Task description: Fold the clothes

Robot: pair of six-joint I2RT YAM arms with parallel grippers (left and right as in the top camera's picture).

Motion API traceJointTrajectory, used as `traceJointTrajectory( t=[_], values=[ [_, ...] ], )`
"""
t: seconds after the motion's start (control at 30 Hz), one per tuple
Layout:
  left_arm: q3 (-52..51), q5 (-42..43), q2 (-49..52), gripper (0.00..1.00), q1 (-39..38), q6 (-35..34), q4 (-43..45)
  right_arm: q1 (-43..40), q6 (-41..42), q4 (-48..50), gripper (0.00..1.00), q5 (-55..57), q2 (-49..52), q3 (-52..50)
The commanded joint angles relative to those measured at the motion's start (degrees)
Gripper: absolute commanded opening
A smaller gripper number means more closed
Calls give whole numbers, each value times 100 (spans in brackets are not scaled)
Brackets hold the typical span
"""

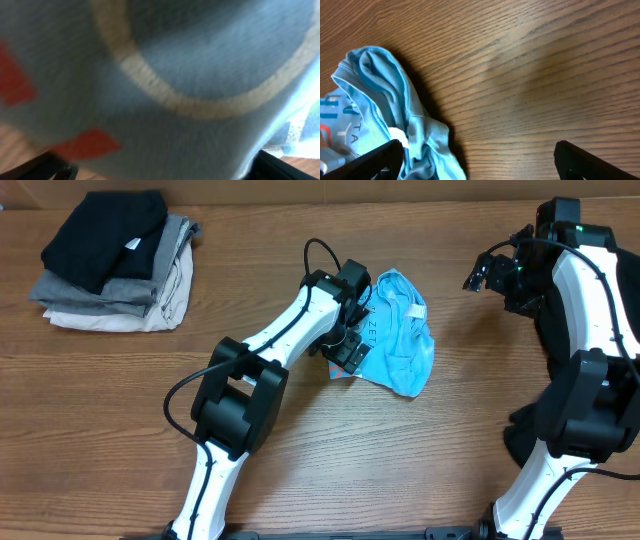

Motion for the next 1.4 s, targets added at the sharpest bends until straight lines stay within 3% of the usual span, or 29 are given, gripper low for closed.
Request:
traceJointTrajectory(
  t=[0.0,0.2,0.33,0.53,0.63,0.8,1.07,1.23,1.37],
  values=[
    [-413,-1458,46,100,142,107,186,11,-2,-13,100,-68,-186,101],
    [-479,-2441,46,100,573,105,179,11,-22,-11,100,-68,-186,101],
    [-457,-2636,46,100,1062,105,219,11,-22,-15,100,-66,-184,101],
    [691,-1314,-48,100,1375,214,-686,17,-20,4,100,-70,-50,96],
    [1453,-1215,-125,100,1200,240,-1128,17,-20,-17,100,-70,72,96],
    [2583,-219,-136,100,669,365,-1784,17,-22,-11,100,20,140,85],
    [2286,96,-39,100,-162,304,-1576,-26,-24,-15,100,42,140,85],
    [1823,153,46,100,-254,-61,-1008,-26,-22,-17,100,39,140,85],
    [1543,271,70,100,-254,37,-844,-26,-22,-22,100,37,140,85]
  ],
)
